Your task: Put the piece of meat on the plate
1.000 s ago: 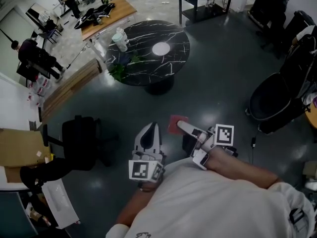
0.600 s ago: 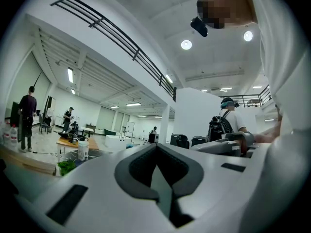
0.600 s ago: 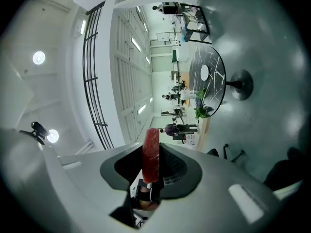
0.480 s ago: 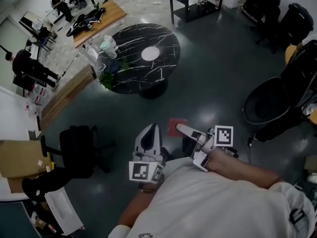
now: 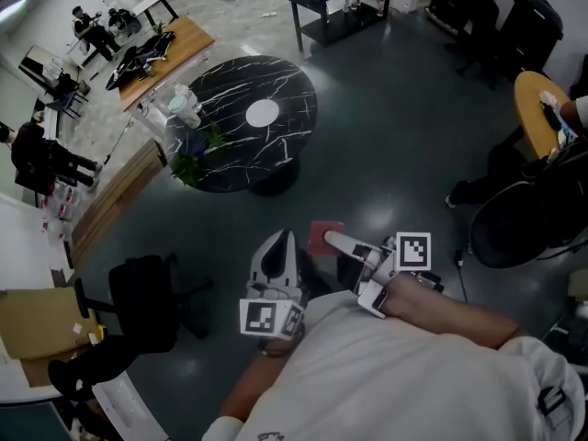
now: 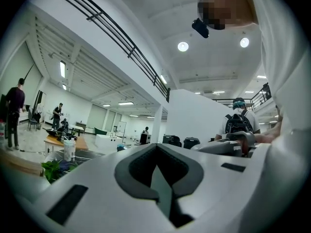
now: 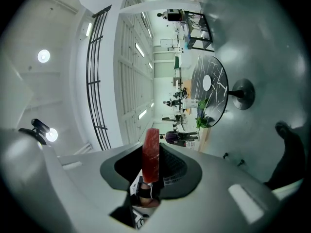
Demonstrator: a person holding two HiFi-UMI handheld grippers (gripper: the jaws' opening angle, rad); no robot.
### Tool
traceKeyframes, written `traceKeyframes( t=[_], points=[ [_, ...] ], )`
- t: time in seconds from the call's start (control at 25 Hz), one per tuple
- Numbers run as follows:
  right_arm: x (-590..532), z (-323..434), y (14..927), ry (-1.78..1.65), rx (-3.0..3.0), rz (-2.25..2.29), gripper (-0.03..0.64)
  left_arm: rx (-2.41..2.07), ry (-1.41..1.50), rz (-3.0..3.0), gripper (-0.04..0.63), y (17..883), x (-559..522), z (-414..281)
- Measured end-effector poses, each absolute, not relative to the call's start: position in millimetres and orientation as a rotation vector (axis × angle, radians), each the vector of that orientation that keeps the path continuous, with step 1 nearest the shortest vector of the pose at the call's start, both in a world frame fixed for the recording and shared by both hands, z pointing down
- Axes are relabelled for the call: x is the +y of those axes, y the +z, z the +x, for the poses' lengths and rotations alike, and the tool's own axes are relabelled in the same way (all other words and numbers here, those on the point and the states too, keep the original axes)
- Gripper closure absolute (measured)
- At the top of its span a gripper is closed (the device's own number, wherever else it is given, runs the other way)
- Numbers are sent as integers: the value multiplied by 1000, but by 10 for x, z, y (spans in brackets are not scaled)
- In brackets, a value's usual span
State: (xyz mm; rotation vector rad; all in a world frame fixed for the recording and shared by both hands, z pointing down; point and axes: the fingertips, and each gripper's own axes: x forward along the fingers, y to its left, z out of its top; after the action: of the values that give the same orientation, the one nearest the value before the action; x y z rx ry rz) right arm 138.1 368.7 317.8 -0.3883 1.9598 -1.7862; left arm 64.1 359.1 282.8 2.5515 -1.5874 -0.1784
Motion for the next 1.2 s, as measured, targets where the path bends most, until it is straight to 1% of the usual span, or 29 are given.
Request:
traceKeyframes(
  t=[0.28, 0.48, 0.8, 1.2],
  points=[
    [3398, 1383, 3197, -1770, 1939, -432, 528, -1511, -156, 2596, 589, 2842, 3257, 699],
    [3072, 1270, 3230, -1765, 1918, -457, 528, -1466, -129, 2612, 589, 2882, 2908, 602],
    [2356, 877, 3289, -1764, 1914, -490, 526, -1444, -49, 2690, 589, 2918, 2237, 249],
    [1624, 337, 3374, -1788, 1892, -549, 528, -1389, -18, 2714, 589, 2988, 1487, -231]
  ],
)
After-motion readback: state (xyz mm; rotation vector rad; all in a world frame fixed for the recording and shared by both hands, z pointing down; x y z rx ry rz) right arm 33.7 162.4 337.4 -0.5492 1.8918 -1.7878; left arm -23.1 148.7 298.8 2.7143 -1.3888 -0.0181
